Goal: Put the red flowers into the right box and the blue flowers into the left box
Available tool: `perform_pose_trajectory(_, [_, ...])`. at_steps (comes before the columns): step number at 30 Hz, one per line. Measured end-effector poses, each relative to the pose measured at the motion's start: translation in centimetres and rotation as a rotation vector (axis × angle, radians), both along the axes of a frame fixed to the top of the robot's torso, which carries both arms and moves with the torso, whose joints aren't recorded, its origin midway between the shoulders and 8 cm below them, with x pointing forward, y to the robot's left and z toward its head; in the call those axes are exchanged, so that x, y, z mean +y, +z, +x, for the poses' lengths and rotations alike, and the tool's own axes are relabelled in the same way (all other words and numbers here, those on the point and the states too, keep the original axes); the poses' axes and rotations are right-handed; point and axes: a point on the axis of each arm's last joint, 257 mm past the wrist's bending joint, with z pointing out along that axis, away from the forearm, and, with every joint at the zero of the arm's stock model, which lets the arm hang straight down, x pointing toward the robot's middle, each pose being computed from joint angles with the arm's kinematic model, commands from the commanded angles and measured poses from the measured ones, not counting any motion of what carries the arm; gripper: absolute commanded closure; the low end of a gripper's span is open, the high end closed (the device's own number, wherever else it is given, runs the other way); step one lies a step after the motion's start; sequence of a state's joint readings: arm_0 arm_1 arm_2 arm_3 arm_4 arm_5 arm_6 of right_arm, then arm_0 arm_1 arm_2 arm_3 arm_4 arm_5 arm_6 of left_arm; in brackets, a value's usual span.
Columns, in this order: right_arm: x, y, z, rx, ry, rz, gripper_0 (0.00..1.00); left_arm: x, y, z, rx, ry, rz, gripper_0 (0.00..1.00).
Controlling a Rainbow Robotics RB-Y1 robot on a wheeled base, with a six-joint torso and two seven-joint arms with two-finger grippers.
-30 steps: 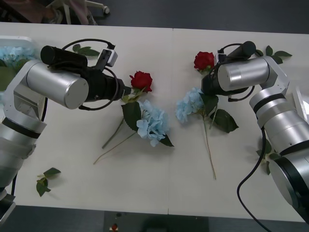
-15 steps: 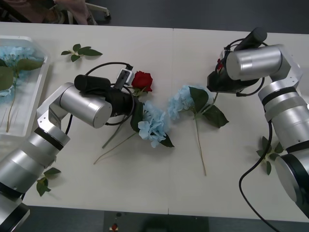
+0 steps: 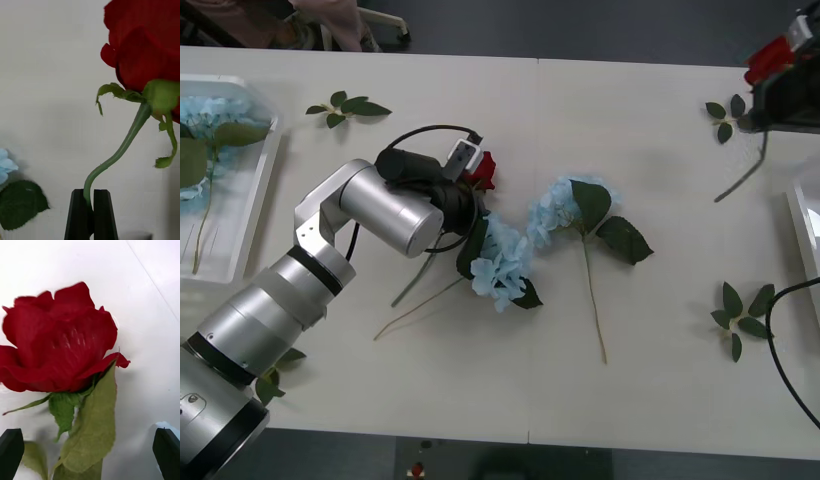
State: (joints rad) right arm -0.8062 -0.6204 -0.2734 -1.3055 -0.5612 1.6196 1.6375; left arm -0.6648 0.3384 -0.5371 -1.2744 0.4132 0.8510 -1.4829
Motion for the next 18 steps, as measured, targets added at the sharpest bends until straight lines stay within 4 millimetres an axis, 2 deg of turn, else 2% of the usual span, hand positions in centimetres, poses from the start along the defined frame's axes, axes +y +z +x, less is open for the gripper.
perform_pose_trajectory(5, [-6.7,3.5,-2.7,-0.058,-0.035,0.057,1.00,0.4,-0.7,-0.1,0.014,0.010,0.005,0.00])
perform_pose_trajectory(7, [-9.2,4.2,-3.7,-0.080,-0.044,0.038,1.00,0.7,-1.1,-0.1,0.022,0.016,0.007,0.00])
perform_pose_trajectory(9, [-11.4,4.4,-4.8,-0.081,-0.025,-0.015,1.00,0.9,-1.4,-0.1,0.030,0.020,0.006,0.05])
perform_pose_trajectory(12, [-15.3,3.9,-6.8,-0.071,0.008,-0.132,1.00,0.8,-1.6,-0.3,0.040,0.021,-0.004,0.11])
perform_pose_trajectory(18, [-21.9,0.6,-10.5,-0.063,0.011,-0.272,1.00,0.7,-2.1,-0.5,0.063,0.030,-0.024,0.18])
